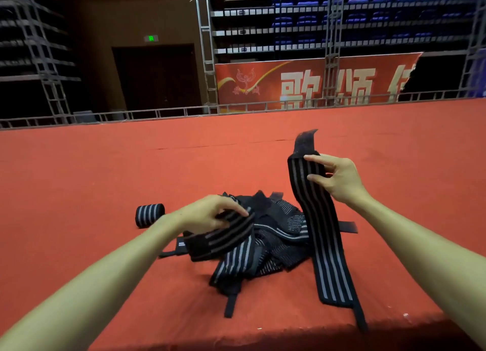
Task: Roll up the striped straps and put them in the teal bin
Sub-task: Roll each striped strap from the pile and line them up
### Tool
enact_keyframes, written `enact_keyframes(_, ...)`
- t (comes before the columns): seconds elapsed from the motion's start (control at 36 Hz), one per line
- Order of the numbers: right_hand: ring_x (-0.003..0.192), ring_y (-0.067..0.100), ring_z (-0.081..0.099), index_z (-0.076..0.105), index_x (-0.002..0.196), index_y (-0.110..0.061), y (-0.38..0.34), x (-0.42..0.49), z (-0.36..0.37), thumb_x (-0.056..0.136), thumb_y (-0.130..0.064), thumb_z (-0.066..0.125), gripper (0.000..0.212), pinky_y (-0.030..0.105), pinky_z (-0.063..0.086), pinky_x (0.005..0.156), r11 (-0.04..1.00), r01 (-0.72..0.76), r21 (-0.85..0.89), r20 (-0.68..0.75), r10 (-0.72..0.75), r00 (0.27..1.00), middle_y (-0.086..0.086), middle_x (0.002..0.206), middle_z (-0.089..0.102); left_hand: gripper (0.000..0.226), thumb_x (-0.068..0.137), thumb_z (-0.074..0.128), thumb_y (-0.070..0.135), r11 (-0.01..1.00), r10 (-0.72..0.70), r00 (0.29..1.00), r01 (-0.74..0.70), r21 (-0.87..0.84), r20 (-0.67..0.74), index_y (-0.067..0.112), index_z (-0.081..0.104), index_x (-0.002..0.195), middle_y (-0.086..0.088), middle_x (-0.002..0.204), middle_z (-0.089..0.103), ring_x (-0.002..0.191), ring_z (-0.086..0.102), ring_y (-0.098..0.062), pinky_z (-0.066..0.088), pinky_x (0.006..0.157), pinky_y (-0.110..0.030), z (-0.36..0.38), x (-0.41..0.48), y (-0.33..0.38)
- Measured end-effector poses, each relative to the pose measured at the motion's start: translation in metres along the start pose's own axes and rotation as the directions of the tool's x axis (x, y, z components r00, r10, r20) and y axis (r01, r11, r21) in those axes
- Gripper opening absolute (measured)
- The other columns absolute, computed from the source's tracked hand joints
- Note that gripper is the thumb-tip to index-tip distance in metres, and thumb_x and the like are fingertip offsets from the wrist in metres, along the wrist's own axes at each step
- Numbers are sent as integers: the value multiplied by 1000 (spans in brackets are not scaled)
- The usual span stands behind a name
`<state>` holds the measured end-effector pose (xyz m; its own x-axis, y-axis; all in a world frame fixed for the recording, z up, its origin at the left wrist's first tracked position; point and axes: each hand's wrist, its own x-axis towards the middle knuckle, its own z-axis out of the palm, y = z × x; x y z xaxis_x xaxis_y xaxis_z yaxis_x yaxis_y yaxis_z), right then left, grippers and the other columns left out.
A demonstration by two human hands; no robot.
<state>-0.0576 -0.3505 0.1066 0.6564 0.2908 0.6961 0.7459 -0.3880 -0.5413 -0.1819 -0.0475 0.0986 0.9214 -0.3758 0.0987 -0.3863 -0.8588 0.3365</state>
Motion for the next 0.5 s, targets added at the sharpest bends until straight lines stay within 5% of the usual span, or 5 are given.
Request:
enact_keyframes(0.08,104,13,65,70,121,-11,-12,11,-5,76,6,79,48,29,51,97,1000,22,17,-10,-22,1000,-5,117,64,44,90,59,-12,993,-81,977,63,-98,-196,19,65,121,31,92,59,65,58,14,47,67,-10,-36,-5,11)
enact_keyframes(0.14,108,13,64,70,122,-11,-20,19,-8,77,5,79,49,28,50,99,999,40,36,-17,-40,999,0,121,66,46,91,59,-11,991,-94,950,60,-120,-297,25,65,120,30,94,61,68,66,5,57,69,-21,-55,-6,10)
enact_keyframes(0.19,117,11,59,69,123,-11,-31,27,-11,77,4,79,49,27,48,101,997,63,47,-33,-61,998,8,125,66,54,91,61,-9,987,-88,907,25,-157,-411,38,65,117,21,110,66,83,72,-22,60,76,-40,-73,-4,10)
enact_keyframes(0.33,124,19,58,68,124,-10,-59,48,-21,78,3,79,49,40,49,104,990,118,78,-51,-114,992,7,126,66,50,91,53,-17,961,-155,772,-25,-274,-616,17,64,126,2,112,63,43,47,1,35,42,-8,-109,8,21)
enact_keyframes(0.5,114,19,65,68,124,-9,-91,71,-35,78,6,77,49,37,54,100,976,167,143,-65,-159,985,6,123,67,55,87,49,-23,933,-201,613,-117,-339,-764,11,63,128,-6,118,65,59,61,7,45,57,-5,-143,18,33)
